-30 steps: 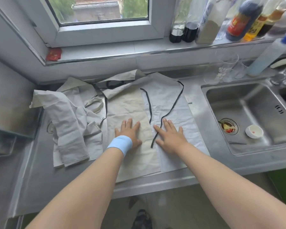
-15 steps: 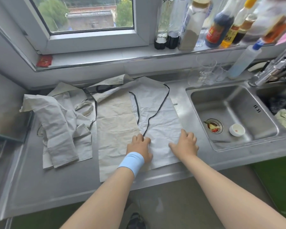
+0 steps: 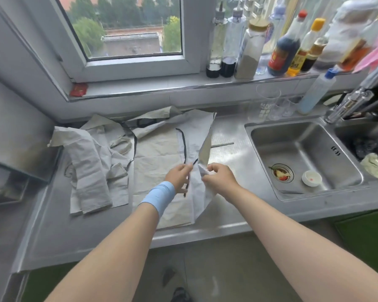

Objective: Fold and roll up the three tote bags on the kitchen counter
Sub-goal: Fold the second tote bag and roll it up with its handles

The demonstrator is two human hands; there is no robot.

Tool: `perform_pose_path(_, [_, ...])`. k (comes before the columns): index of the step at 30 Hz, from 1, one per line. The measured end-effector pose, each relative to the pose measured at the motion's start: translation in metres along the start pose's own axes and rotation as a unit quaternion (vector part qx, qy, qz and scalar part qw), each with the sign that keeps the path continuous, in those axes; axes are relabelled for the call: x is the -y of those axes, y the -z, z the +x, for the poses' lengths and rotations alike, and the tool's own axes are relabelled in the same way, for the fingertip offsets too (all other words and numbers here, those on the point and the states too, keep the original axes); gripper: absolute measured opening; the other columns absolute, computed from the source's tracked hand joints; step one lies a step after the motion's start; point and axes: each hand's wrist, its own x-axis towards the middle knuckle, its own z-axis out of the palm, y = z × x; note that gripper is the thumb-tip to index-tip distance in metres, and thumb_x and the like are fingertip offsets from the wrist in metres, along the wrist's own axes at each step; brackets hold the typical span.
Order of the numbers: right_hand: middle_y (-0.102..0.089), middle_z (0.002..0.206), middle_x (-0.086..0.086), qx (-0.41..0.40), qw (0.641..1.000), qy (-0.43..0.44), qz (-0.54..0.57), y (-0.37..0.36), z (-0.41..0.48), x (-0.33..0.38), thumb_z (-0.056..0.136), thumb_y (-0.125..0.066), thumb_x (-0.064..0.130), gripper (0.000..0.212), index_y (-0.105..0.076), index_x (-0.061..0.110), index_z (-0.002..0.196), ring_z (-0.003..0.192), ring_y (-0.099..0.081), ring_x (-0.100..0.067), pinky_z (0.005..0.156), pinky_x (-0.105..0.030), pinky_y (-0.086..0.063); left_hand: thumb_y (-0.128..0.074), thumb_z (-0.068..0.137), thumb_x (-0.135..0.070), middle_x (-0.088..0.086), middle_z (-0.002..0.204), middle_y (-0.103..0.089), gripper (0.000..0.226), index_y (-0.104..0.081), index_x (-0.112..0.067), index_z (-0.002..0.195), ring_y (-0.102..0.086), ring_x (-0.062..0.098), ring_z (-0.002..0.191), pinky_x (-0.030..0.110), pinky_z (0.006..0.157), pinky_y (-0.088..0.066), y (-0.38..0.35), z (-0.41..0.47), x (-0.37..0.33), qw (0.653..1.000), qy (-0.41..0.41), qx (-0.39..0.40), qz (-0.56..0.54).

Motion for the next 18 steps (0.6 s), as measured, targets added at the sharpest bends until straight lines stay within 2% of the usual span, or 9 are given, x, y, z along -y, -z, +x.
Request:
perform_pose_path(2, [-0.063, 0.079, 0.000, 0.044, 0.998, 0.041, -0.016, -0.014, -0.005, 0.018, 0.065, -0.065, 0.022, 0.010, -0.055, 0.024, 0.063, 0.072, -0.059, -0.022, 0.064, -0.031, -0.045, -0.047, 0.094, -0.055, 0.007, 0.109, -0.060, 0.041, -0.062, -0.019, 0.107, -0.062, 0.027, 0.092, 0.044, 0.076, -0.056, 0.017, -0.007, -0.015, 0.992, 0.053, 0.031, -0.114])
perform_pose_path(4, [-0.066, 0.094, -0.004, 0.100, 0.991, 0.091, -0.023, -0.031, -0.010, 0.032, 0.064, -0.068, 0.026, 0.013, -0.055, 0.025, 0.063, 0.089, -0.064, -0.027, 0.073, -0.032, -0.047, -0.047, 0.086, -0.067, 0.010, 0.106, -0.066, 0.057, -0.063, -0.017, 0.110, -0.066, 0.035, 0.094, 0.050, 0.073, -0.058, 0.040, -0.010, -0.017, 0.985, 0.081, 0.052, -0.146])
perform_pose_path(6, [-0.063, 0.116, 0.004, 0.199, 0.974, 0.103, -0.012, -0.049, -0.012, 0.039, 0.072, -0.075, 0.026, 0.010, -0.066, 0.027, 0.075, 0.113, -0.061, -0.019, 0.091, -0.034, -0.047, -0.056, 0.073, -0.076, 0.010, 0.111, -0.068, 0.070, -0.062, -0.020, 0.114, -0.068, 0.035, 0.097, 0.048, 0.066, -0.057, 0.064, -0.011, -0.009, 0.983, 0.115, 0.050, -0.133])
perform_pose_path(8, [-0.053, 0.125, 0.012, 0.277, 0.958, 0.066, 0.026, -0.066, -0.011, 0.044, 0.085, -0.072, 0.026, 0.014, -0.075, 0.021, 0.098, 0.127, -0.049, -0.006, 0.103, -0.027, -0.037, -0.067, 0.066, -0.070, 0.009, 0.115, -0.066, 0.073, -0.061, -0.019, 0.118, -0.068, 0.031, 0.097, 0.044, 0.074, -0.057, 0.085, -0.010, 0.001, 0.990, 0.127, 0.005, -0.058])
perform_pose_path(10, [-0.062, 0.119, 0.017, 0.250, 0.966, 0.052, 0.046, -0.077, -0.006, 0.043, 0.085, -0.068, 0.034, 0.023, -0.078, 0.020, 0.101, 0.124, -0.053, -0.007, 0.105, -0.029, -0.039, -0.071, 0.066, -0.049, 0.011, 0.114, -0.067, 0.062, -0.065, -0.012, 0.115, -0.065, 0.027, 0.095, 0.033, 0.081, -0.053, 0.103, -0.006, 0.014, 0.988, 0.097, -0.074, 0.092])
perform_pose_path(12, [-0.069, 0.115, 0.014, 0.171, 0.982, 0.068, -0.045, -0.087, 0.002, 0.039, 0.085, -0.062, 0.035, 0.025, -0.076, 0.025, 0.103, 0.113, -0.060, -0.011, 0.100, -0.029, -0.045, -0.064, 0.067, -0.032, 0.015, 0.109, -0.068, 0.044, -0.069, -0.008, 0.104, -0.062, 0.024, 0.086, 0.031, 0.080, -0.052, 0.120, -0.001, 0.031, 0.966, 0.079, -0.128, 0.211])
perform_pose_path(14, [-0.064, 0.121, 0.010, 0.134, 0.977, 0.073, -0.152, -0.090, 0.006, 0.031, 0.088, -0.051, 0.023, 0.032, -0.071, 0.030, 0.112, 0.105, -0.061, -0.012, 0.090, -0.027, -0.048, -0.060, 0.078, -0.024, 0.012, 0.110, -0.067, 0.031, -0.069, -0.010, 0.104, -0.063, 0.026, 0.093, 0.030, 0.081, -0.051, 0.130, 0.003, 0.047, 0.940, 0.098, -0.128, 0.301])
perform_pose_path(16, [-0.057, 0.134, 0.003, 0.125, 0.959, 0.091, -0.236, -0.096, 0.013, 0.019, 0.088, -0.046, 0.017, 0.040, -0.064, 0.030, 0.123, 0.115, -0.058, -0.018, 0.096, -0.031, -0.047, -0.058, 0.083, -0.021, 0.009, 0.114, -0.065, 0.030, -0.067, -0.011, 0.110, -0.062, 0.027, 0.104, 0.028, 0.086, -0.050, 0.133, 0.008, 0.059, 0.906, 0.116, -0.119, 0.390])
perform_pose_path(18, [-0.037, 0.153, -0.003, 0.129, 0.916, 0.129, -0.357, -0.106, 0.023, 0.008, 0.093, -0.048, 0.018, 0.046, -0.052, 0.027, 0.138, 0.139, -0.037, -0.024, 0.111, -0.039, -0.036, -0.061, 0.082, -0.019, 0.009, 0.121, -0.061, 0.037, -0.062, -0.010, 0.118, -0.060, 0.027, 0.110, 0.029, 0.092, -0.049, 0.132, 0.015, 0.069, 0.880, 0.114, -0.122, 0.445])
